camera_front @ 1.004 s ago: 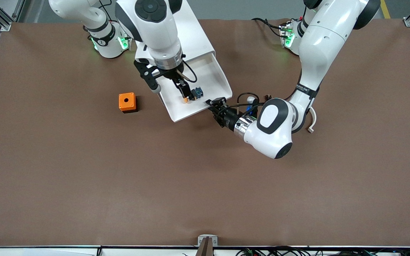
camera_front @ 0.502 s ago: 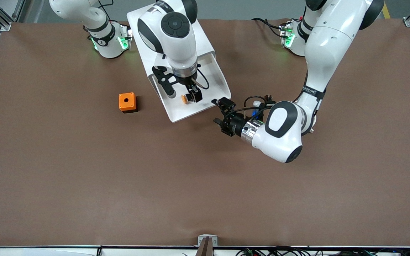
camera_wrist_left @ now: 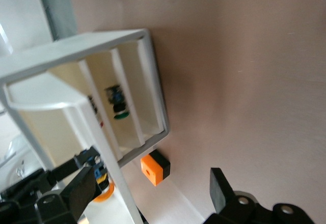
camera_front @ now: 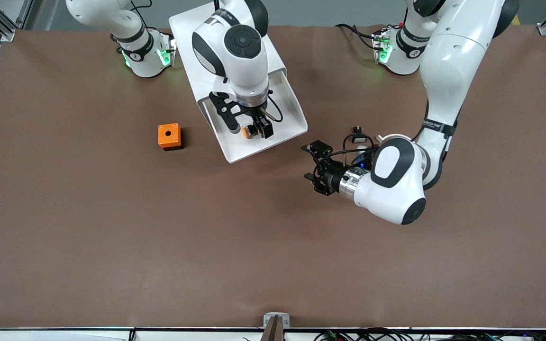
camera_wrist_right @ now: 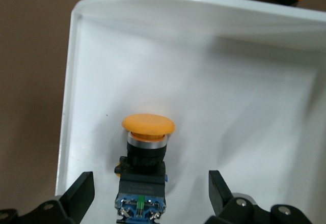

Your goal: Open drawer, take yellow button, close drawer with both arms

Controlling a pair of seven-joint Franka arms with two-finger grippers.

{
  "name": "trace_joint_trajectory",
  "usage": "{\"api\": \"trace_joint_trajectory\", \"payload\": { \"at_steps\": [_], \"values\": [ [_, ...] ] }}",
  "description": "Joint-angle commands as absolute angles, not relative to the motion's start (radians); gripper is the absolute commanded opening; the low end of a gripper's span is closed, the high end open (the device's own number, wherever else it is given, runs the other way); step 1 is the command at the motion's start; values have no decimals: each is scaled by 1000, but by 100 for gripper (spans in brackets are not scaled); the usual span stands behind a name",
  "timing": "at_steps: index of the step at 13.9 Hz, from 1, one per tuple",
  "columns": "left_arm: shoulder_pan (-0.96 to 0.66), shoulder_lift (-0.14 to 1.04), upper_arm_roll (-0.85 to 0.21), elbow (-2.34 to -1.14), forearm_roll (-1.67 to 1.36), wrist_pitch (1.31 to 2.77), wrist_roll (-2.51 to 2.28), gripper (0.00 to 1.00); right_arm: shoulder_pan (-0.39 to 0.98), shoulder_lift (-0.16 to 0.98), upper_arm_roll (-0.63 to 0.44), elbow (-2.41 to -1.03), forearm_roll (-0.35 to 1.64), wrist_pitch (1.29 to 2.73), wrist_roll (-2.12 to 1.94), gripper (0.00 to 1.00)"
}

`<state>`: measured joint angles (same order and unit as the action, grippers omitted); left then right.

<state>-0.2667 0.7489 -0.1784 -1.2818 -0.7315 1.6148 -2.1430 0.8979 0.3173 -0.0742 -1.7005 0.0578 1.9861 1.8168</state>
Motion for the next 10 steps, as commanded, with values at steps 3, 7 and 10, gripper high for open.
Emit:
{"api": "trace_joint_trajectory", "payload": {
  "at_steps": [3,7,10],
  "values": [
    [-190,715,-179,-1287,-622,1601,-2043,99,922,341,-83,-1692,61,1997,1818,58],
    [-152,712,-184,-1282,-470,1603,-1988,99,916,341,-81,-1666,64,1991,1798,2],
    [-150,706,-137,-1273,-413,1606,-1912,99,869,334,-84,-1608,72,1898,1648,0]
  ]
}}
